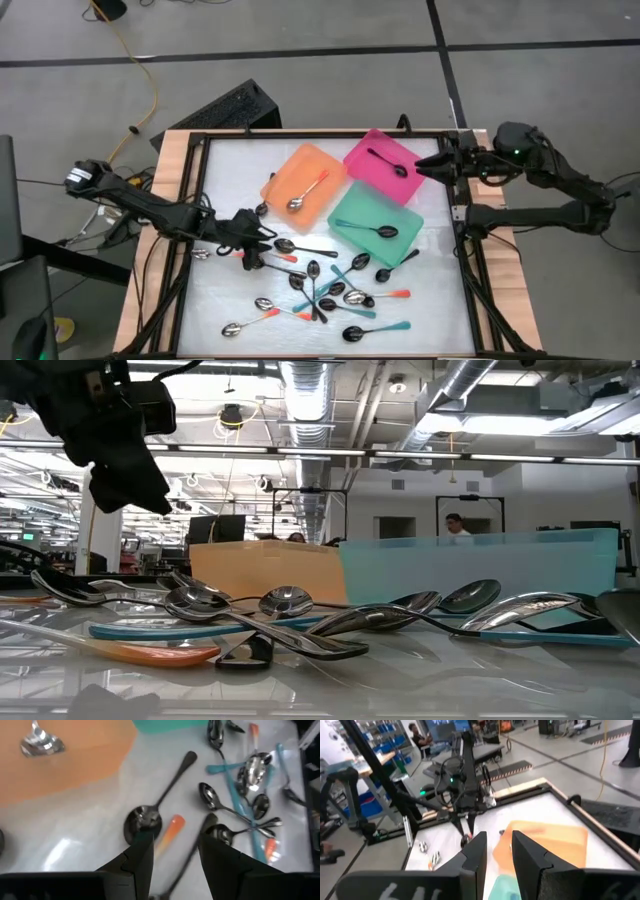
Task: Sort silverware by color (type)
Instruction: Put the orange spoon into the orange bin
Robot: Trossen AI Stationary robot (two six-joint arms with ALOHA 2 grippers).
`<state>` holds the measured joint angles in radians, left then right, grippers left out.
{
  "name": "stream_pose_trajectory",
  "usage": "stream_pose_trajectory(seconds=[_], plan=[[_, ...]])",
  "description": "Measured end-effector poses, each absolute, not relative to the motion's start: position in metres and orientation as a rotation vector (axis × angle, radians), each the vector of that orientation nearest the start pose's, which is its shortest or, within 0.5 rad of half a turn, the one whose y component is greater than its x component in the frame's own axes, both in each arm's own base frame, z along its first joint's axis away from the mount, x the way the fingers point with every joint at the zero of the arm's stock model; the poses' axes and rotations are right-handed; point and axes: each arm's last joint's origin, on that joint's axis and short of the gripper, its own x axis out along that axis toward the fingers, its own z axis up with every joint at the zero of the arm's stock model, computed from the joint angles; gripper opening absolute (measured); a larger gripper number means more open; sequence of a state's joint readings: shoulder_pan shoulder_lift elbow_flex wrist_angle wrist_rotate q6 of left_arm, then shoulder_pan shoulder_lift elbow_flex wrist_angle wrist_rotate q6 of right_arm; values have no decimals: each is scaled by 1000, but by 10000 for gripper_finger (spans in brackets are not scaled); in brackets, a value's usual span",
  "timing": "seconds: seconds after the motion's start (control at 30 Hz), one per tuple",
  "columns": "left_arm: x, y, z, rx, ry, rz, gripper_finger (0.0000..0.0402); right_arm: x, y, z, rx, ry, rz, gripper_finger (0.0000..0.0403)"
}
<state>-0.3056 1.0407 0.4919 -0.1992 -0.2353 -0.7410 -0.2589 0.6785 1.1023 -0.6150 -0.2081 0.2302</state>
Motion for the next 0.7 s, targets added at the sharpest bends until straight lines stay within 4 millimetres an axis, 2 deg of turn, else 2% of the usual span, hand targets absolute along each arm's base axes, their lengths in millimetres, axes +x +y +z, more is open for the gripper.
stream_pose_trajectory(seconds=[0.7], plan=[[209, -61, 136, -148, 977, 125, 139, 106, -19, 403, 277, 223, -50, 102]])
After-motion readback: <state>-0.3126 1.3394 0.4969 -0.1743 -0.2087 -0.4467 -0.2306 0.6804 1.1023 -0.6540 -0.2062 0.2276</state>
